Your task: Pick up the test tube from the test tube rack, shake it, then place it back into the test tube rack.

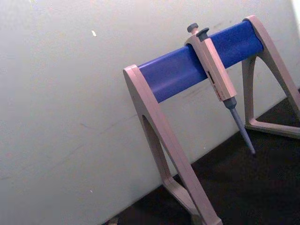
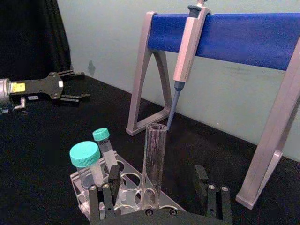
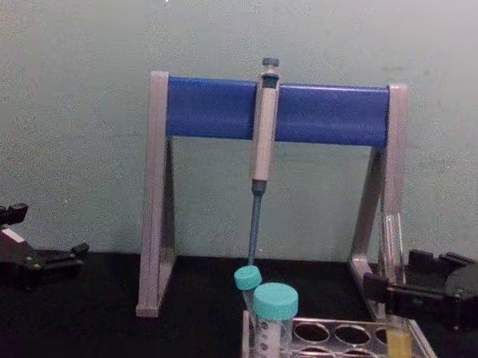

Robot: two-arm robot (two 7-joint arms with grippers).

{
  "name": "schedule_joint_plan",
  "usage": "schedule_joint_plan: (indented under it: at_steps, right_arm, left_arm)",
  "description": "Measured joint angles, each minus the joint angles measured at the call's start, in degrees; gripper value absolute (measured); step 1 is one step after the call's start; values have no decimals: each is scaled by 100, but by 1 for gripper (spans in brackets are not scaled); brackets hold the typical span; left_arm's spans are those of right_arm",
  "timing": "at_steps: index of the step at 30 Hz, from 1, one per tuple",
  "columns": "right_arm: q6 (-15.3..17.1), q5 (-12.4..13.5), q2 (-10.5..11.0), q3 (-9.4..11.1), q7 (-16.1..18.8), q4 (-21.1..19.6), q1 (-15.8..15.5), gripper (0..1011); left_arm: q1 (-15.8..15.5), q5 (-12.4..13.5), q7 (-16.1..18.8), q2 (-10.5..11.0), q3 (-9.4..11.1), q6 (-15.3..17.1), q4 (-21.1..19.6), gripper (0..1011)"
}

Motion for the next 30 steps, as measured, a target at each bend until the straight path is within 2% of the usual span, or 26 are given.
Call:
schedule_joint_plan:
  at_steps: [30]
  right_arm:
    - [-8,-9,-12,-27,43,39,49,1000]
  left_arm:
    - [0,0,0,0,0,0,0,1001]
